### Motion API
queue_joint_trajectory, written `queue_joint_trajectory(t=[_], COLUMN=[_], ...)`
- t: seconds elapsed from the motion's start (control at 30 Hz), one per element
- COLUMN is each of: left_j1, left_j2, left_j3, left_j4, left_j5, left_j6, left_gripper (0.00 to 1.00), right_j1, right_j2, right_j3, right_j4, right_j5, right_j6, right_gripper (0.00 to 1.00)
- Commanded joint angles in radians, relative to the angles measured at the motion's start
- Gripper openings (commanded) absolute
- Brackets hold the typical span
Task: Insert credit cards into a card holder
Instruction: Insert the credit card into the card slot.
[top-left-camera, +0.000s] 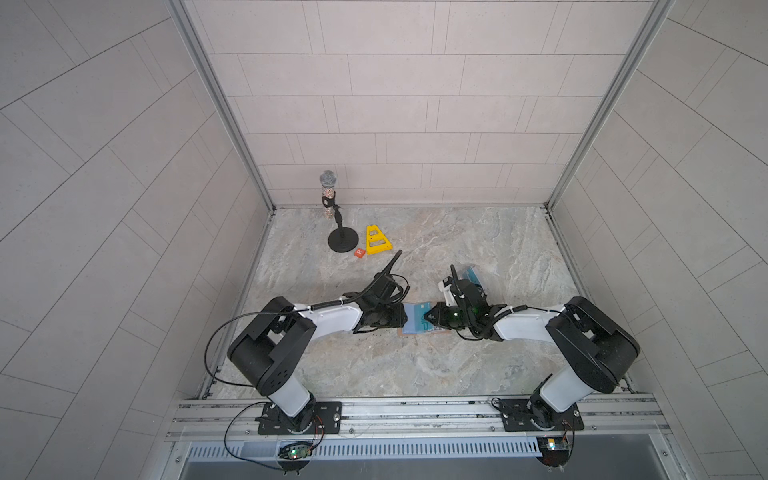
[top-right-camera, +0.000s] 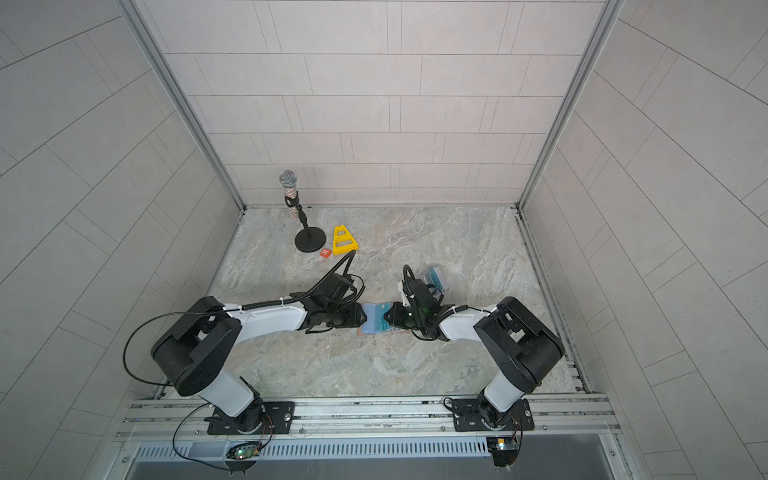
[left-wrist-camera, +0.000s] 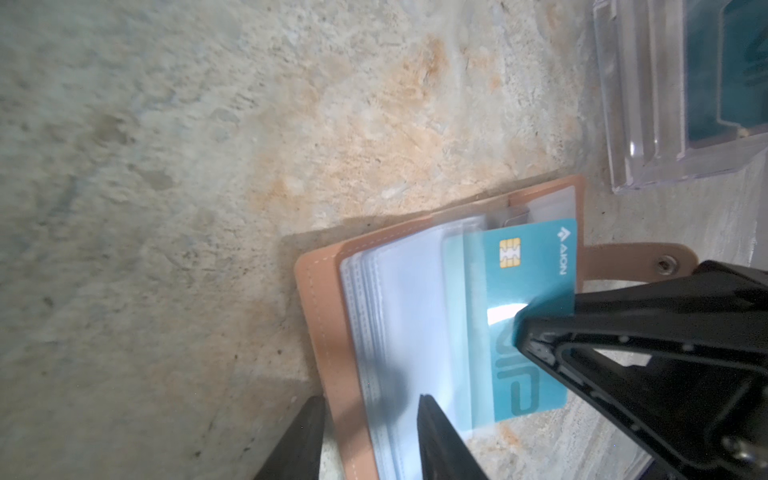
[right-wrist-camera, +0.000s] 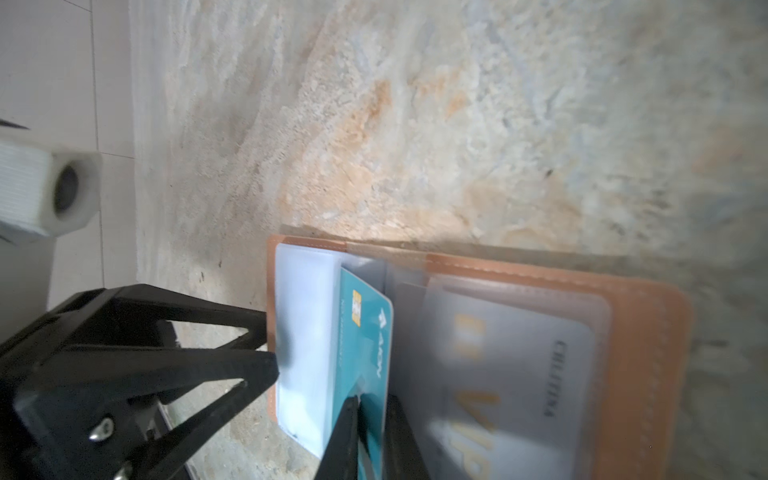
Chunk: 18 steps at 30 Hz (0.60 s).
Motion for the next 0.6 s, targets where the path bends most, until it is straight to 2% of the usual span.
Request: queue_joint_trajectory(t=[0.0, 0.1, 0.3, 0.57], left_j1=[0.004, 0.004, 0.004, 0.004], left_j2=[0.033, 0.036, 0.037, 0.040], left_j3=[-0.002, -0.001, -0.002, -0.001], left_j4=[-0.080, -0.081, -0.081, -0.080], left_j5=[-0.032, -0.032, -0.034, -0.036], left_j6=[0.016, 0.016, 0.016, 0.017], left_gripper=[0.44, 0.44, 0.44, 0.44], right_j1=[0.012, 0.015, 0.019, 0.026], right_j2=[-0.003, -0.008, -0.005, 0.033], right_j3=[0.005, 0.013, 0.022, 0.031], right_j4=[-0.136, -0.151, -0.156, -0.161], right_j5=[0.047, 0.051, 0.044, 0.010], right_j6=[-0.028, -0.037, -0.047, -0.060], right_gripper=[0.17, 0.20, 0.06, 0.05])
